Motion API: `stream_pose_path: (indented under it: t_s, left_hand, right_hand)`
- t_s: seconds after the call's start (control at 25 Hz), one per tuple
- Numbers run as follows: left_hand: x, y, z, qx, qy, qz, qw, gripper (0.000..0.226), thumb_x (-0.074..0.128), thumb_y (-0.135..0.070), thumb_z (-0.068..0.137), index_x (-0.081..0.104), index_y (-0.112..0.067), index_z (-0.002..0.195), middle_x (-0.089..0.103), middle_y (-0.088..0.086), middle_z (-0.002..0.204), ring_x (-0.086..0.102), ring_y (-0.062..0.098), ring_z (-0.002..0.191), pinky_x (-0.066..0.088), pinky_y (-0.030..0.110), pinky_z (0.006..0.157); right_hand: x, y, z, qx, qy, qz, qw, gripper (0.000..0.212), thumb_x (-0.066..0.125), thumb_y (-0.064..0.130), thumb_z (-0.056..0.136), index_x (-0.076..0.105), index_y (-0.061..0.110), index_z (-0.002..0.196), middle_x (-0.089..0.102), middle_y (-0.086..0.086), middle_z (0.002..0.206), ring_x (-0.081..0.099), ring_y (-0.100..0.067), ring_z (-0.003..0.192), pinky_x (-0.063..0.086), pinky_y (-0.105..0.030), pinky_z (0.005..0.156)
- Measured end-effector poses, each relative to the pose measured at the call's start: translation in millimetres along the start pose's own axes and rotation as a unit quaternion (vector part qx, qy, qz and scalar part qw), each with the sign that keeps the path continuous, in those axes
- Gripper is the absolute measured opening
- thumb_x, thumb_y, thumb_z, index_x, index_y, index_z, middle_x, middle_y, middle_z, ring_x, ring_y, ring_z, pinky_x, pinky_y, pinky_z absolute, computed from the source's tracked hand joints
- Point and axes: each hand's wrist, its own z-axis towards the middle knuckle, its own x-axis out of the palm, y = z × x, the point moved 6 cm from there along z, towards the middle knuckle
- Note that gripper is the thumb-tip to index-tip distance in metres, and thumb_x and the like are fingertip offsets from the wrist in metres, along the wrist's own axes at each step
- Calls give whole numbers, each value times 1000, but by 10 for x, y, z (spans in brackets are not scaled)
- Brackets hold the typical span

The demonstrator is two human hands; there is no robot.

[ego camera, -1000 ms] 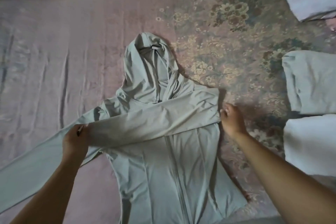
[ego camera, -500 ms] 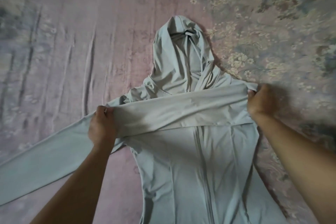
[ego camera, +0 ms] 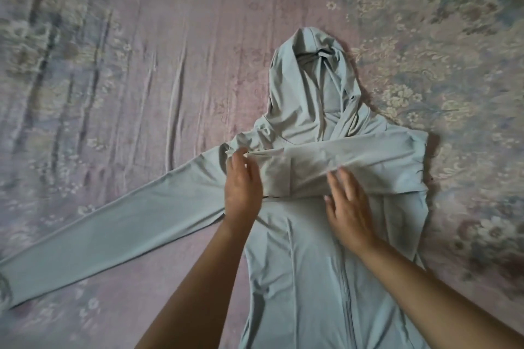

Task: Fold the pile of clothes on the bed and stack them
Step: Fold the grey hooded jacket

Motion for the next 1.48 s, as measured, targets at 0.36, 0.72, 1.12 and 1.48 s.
stream_pose_path:
  t_s: [0.36,0.72,1.12,1.48]
  left_hand:
    - [172,689,-312,189,79,321,925,59,23,-46,98,34,-9,142,39,16,147,31,29,138,24,46,109]
    - [-1946,2336,-820,-83,-13,261,962,65,31,-41,87,51,2,132,45,27,139,45,47,125,40,58,96]
    - [-3631,4065,-1085,-454,-149,29,878,38,80,-27,74,58,3,81,59,25,90,57,29,87,47,41,79]
    - [-3072,2266,-511,-289,-17,-264,920,20,52,-1,92,49,-11,75,43,5,64,44,12,53,40,22,44]
  right_hand:
    - [678,753,301,-32,182,-129,974,60,29,38,91,35,13,145,33,-4,153,20,-19,141,16,-51,111]
    - [641,1768,21,-146,276,-109,944,69,-3,47,86,3,24,151,-2,0,160,-3,-18,147,-4,-41,115]
    - [1115,2487,-269,-129,347,-180,911,64,20,47,101,-24,29,145,-27,2,155,-24,-16,143,-12,-43,115]
    - [514,2622,-17,122,275,258,918,46,45,31,99,42,16,142,38,-3,150,36,-14,137,23,-20,111]
